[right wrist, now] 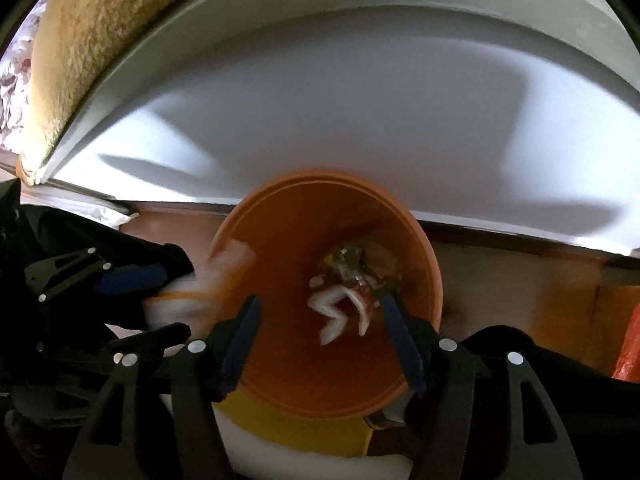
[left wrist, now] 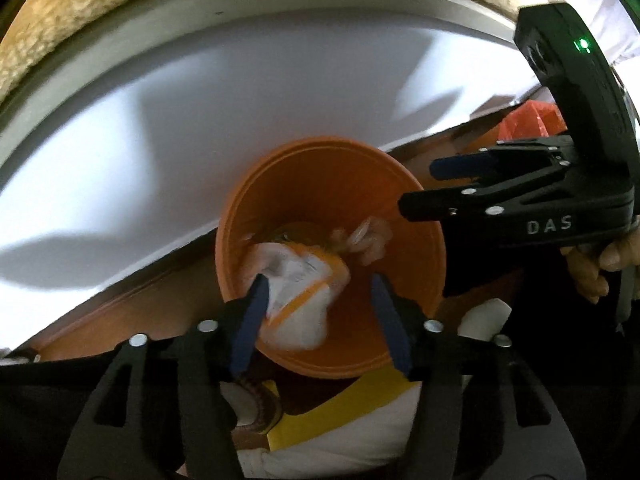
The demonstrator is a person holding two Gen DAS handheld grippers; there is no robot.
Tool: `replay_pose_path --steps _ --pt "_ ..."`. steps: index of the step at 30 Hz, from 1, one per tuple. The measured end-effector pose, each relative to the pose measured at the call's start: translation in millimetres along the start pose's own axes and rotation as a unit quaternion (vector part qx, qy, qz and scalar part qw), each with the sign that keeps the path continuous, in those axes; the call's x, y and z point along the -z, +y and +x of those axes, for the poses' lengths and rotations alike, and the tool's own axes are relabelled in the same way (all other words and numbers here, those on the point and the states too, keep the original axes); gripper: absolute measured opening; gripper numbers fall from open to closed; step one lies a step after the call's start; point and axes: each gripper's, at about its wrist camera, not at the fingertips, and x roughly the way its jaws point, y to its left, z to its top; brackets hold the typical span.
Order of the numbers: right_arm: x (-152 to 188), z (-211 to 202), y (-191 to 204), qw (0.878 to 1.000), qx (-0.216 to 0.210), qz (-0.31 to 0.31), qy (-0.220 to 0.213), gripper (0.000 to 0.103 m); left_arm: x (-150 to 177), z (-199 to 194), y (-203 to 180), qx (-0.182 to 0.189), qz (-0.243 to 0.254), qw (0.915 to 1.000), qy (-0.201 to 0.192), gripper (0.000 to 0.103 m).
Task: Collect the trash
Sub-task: 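Carry both items to the orange bucket and open both tools to drop them, then move both tools back over the bed toward the white tissue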
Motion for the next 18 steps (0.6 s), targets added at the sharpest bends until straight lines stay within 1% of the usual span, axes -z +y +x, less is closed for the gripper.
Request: replay_pose_path --steps 6,10,12,16,18 --pt "-0.6 -10.3 -5.6 1.0 -0.007 0.012 -0.013 0.063 -2.9 -8.1 3.8 0.002 -0.004 0.9999 -0.012 0.056" --pt "0.5 -22.1 -2.3 1.0 -0.015 0.008 -0.026 0.065 -3.4 -15.5 3.1 0.002 -0.006 0.9996 -0.029 0.056" --pt "1.7 -32.9 1.1 0.999 -0.019 0.002 -0.036 0.065 -2.8 -28.0 4.8 0.003 -0.01 0.999 -0.045 0.056" --pt "8.5 -72.6 14.0 0.996 -0.021 -0.032 -0.084 0.066 -8.4 -71.4 10.1 0.015 -0.021 0.9955 -0.091 0.056" --pt "9.0 -93.6 21.4 0.992 -0.025 -0.05 -0.109 0.068 -16.1 -95.4 11.6 0.013 -0.021 0.9926 -0.119 0.058"
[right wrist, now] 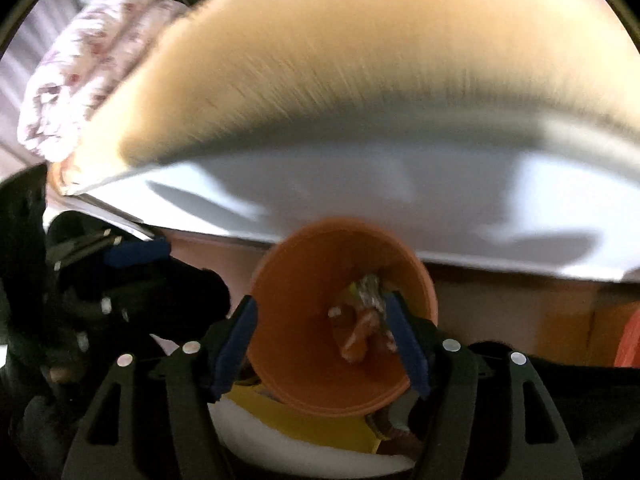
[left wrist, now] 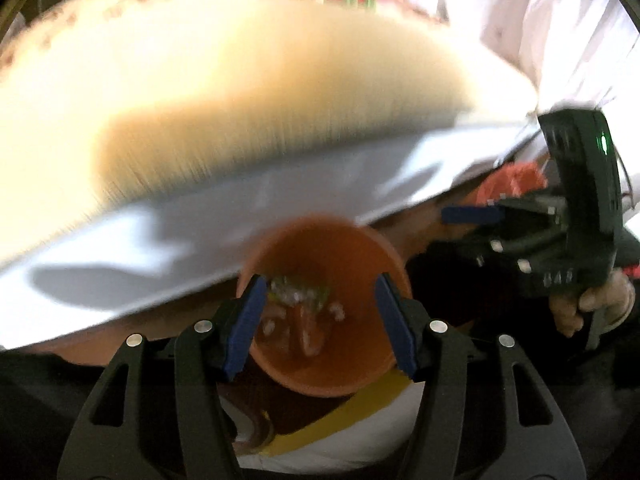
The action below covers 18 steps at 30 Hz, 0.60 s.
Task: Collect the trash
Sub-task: 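Move both tools back over the bed toward the white tissue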
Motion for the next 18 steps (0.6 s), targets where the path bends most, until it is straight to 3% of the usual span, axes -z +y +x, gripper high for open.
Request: replay_pose_path --steps 2,5,9,13,18 --pt "-9.0 -31.6 -0.1 0.999 -0.001 -0.022 -0.033 0.07 -19.9 -26.3 -3.3 -0.019 0.005 0.9988 -0.046 0.069" --pt "-35.7 -62.8 6.9 0.995 0.008 -0.049 -0.084 0.077 -51.1 -52.7 -4.2 -0.041 0.012 0.9939 -0.102 0.077" --pt "-84.6 -89.4 3.4 0.986 0.039 -0.061 -0.153 0.078 -115.2 -59.2 7.0 -0.08 -0.027 0.985 -0.151 0.081" --pt "-140.9 -105.6 -16.3 0.97 0.059 -0.049 -0.232 0.081 -171.9 -36.9 29.0 -0.09 -0.106 0.9769 -0.162 0.081" --pt "-172.4 -108.3 -33.2 0.961 0.046 -0.037 -0.27 0.083 -215.9 -5.3 58.1 -0.092 -0.203 0.9626 -0.154 0.081"
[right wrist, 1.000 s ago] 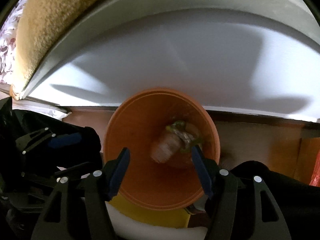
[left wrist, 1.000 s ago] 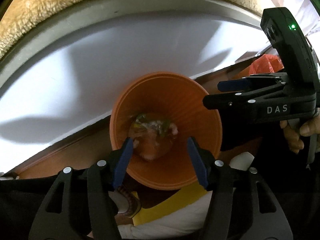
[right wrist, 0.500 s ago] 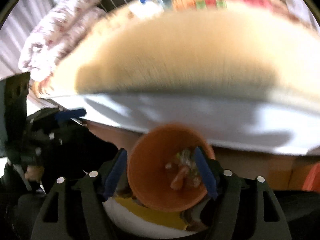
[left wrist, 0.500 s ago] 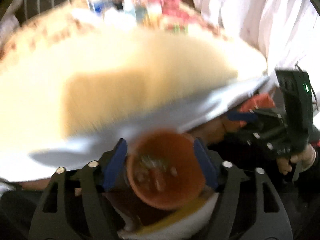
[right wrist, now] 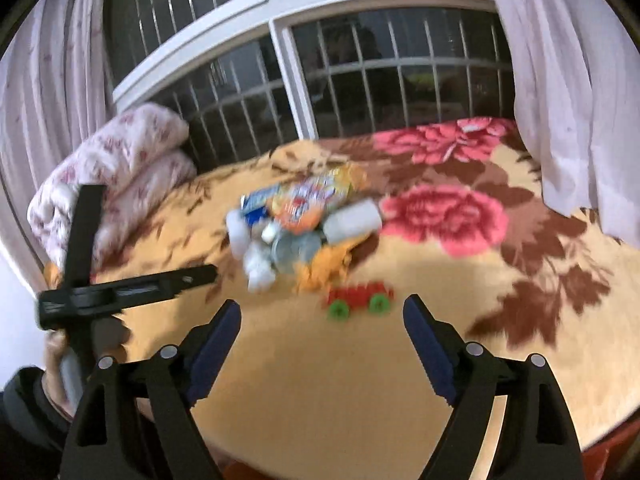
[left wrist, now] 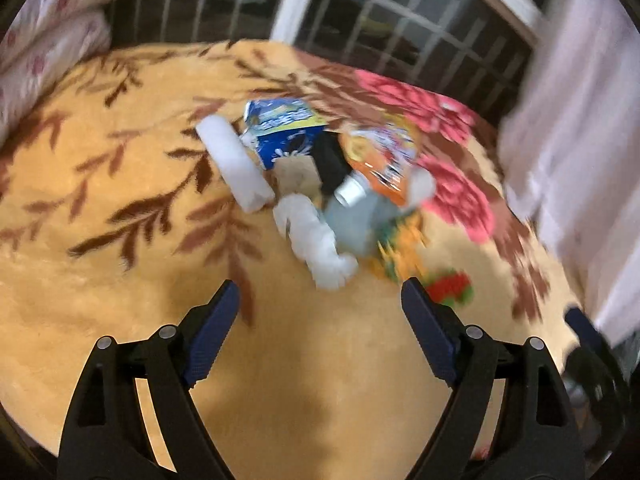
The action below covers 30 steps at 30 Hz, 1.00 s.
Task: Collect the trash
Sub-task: 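Move both tools back over the bed toward the white tissue, then grasp the white tissue with the left tool while the right tool grasps the orange Oio pouch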
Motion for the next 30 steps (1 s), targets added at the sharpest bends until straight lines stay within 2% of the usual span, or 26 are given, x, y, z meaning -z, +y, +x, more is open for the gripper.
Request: replay_pose_path --steps 4,9,13,15,16,18,19,20,25,30 --pt "1.4 16.3 -11.0 1.0 -0.014 0.008 -0.002 0.084 -8.8 27.7 -0.3 -0.021 -0.037 0.9991 0.01 0.081" --pt "11.2 22.1 -18.8 0.999 -0.022 0.027 0.02 0.084 -14.4 53.2 -0.5 -0.052 -0.046 0.9973 0.022 0.081" --pt "13.8 21.0 -26.0 0.999 -0.027 0.039 0.022 0.087 -18.4 75.9 5.3 -0.076 -0.065 0.9941 0.042 0.081" --pt "14.5 21.0 -26.8 0.999 -0.025 0.039 0.023 0.087 -18.9 85.2 5.3 -0.088 -0.057 0.993 0.053 0.081" --pt "15.2 21.3 -26.7 0.999 -0.025 0.038 0.024 0.087 -19.2 89.1 3.0 -0.1 -0.046 0.9923 0.058 0.079" --pt "16.8 22.4 -26.4 0.999 -0.023 0.037 0.027 0.087 -18.4 90.2 -1.6 -0.124 -0.024 0.9905 0.055 0.063" --pt "17.9 23.0 -26.1 0.999 -0.022 0.036 0.028 0.087 -17.4 88.4 -4.0 -0.128 -0.008 0.9904 0.052 0.049" --pt "18.7 23.7 -25.8 0.999 -0.021 0.035 0.029 0.087 -16.8 85.5 -4.2 -0.12 0.001 0.9915 0.049 0.032" --pt "26.3 28.1 -18.3 0.999 -0.014 0.022 0.041 0.087 -11.0 62.1 7.5 -0.082 0.021 0.9958 0.036 0.031" --pt "29.2 29.2 -9.0 0.999 -0.018 0.009 0.038 0.087 7.8 8.2 17.5 -0.052 0.089 0.9946 -0.006 0.031"
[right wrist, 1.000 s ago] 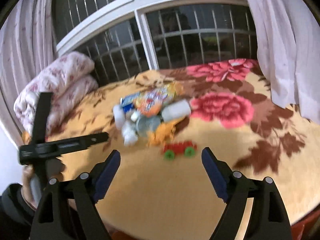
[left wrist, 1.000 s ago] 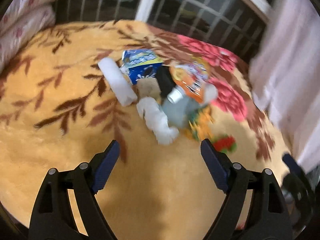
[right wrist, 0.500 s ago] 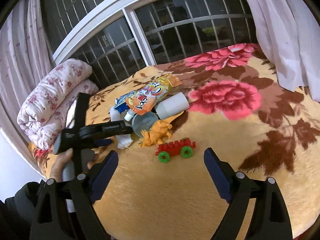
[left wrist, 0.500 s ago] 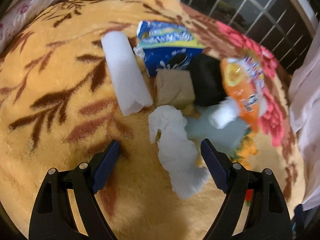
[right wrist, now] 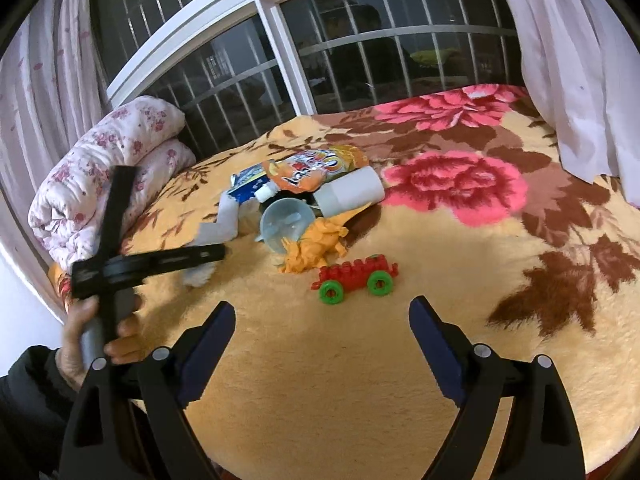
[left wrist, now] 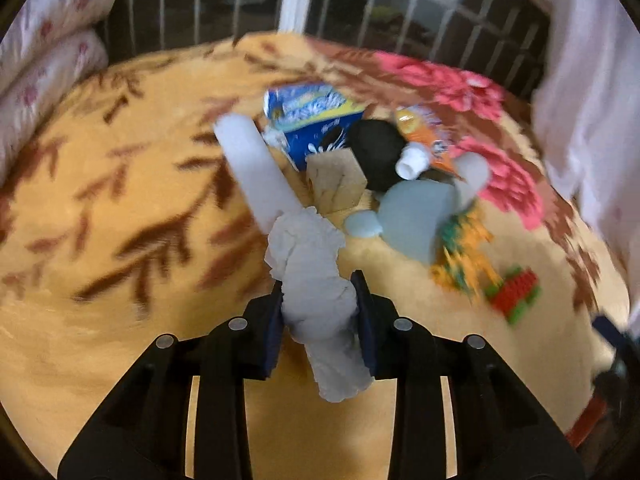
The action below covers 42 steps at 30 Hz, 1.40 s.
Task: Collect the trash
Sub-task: 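Grasp the white tissue with the left tool while the right tool grasps the orange Oio pouch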
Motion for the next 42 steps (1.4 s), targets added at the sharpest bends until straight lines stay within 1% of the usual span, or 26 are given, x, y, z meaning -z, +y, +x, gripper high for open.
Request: replay_pose_path --steps 4,7,9,12,14,16,18,19,20,21,23,24,26,28,30,32,33,35,36,37,38,40,42 --pt "-0.4 6.7 9.3 1.0 0.002 -0.011 0.001 0.087 17.1 -31.5 11.9 0.001 0.032 0.9993 -0.02 0.031" --pt "-7.5 14.8 13.6 1.0 -0.009 0.002 0.009 0.087 23.7 -43.0 18.3 -0.025 0.056 0.9975 -0.035 0.031" --pt "-18.5 21.3 16.4 1.0 -0.017 0.018 0.015 0.087 26.1 -44.7 22.6 -0.034 0.064 0.9963 -0.047 0.031" --pt "-41.4 31.5 22.8 0.999 -0.029 0.028 0.023 0.087 29.6 -39.0 28.8 -0.021 0.051 0.9974 -0.047 0.031" --pt "-70.9 44.0 31.6 0.999 -0.029 0.022 0.03 0.087 34.1 -33.0 30.9 -0.022 0.046 0.9977 -0.045 0.031" --pt "-101.3 59.7 37.4 0.999 -0.026 0.02 0.039 0.093 37.9 -25.1 33.0 -0.021 0.039 0.9985 -0.033 0.031" --pt "-128.1 78.5 37.0 0.998 -0.028 0.035 0.051 0.095 39.9 -17.5 36.5 -0.012 0.025 0.9995 -0.017 0.031" --pt "-147.1 98.1 31.9 0.995 -0.032 0.058 0.07 0.098 40.2 -14.3 37.7 -0.01 0.023 0.9996 -0.013 0.031" --pt "-155.9 110.5 27.4 0.993 -0.035 0.075 0.086 0.098 40.5 -13.4 37.7 -0.012 0.025 0.9995 -0.015 0.031" --pt "-168.4 130.8 17.7 0.987 -0.03 0.111 0.109 0.098 40.7 -13.5 36.9 -0.015 0.029 0.9993 -0.018 0.031" --pt "-179.5 157.7 2.3 0.977 -0.016 0.161 0.14 0.098 42.4 -12.8 33.9 -0.023 0.04 0.9987 -0.023 0.031" --pt "-183.2 174.5 -8.5 0.967 -0.009 0.199 0.159 0.098 42.9 -12.0 33.1 -0.025 0.043 0.9985 -0.024 0.031" --pt "-184.9 196.0 -22.0 0.951 -0.005 0.246 0.185 0.098 43.5 -11.1 30.6 -0.029 0.05 0.998 -0.024 0.031" --pt "-184.9 214.5 -29.4 0.938 -0.002 0.278 0.205 0.098 43.4 -10.5 30.4 -0.028 0.053 0.9979 -0.024 0.031" --pt "-183.9 232.0 -32.0 0.929 0.005 0.29 0.227 0.098 42.1 -9.7 32.4 -0.024 0.048 0.9983 -0.022 0.031" --pt "-185.3 245.4 -27.4 0.93 0.019 0.283 0.234 0.097 40.8 -9.5 34.7 -0.019 0.041 0.9988 -0.02 0.031" --pt "-185.8 249.9 -25.3 0.93 0.023 0.279 0.238 0.096 40.3 -9.3 35.4 -0.018 0.039 0.9989 -0.019 0.031" --pt "-181.9 259.9 -21.3 0.927 0.04 0.275 0.25 0.079 40.3 -9.0 35.5 -0.017 0.037 0.9989 -0.02 0.031" --pt "-180.6 262.5 -20.0 0.928 0.055 0.269 0.252 0.054 40.2 -8.8 35.2 -0.018 0.037 0.9989 -0.021 0.031" --pt "-180.3 261.3 -17.8 0.932 0.064 0.259 0.247 0.053 40.3 -8.7 35.0 -0.018 0.038 0.9989 -0.021 0.031" --pt "-180.2 259.1 -17.1 0.934 0.058 0.258 0.241 0.052 40.4 -8.4 34.6 -0.019 0.038 0.9989 -0.021 0.031" --pt "-180.1 249.4 -15.8 0.937 0.049 0.26 0.229 0.046 40.3 -8.1 34.0 -0.02 0.037 0.9989 -0.022 0.031" --pt "-184.0 232.9 -13.5 0.944 0.038 0.253 0.206 0.044 40.6 -8.5 33.9 -0.021 0.036 0.9989 -0.023 0.031"
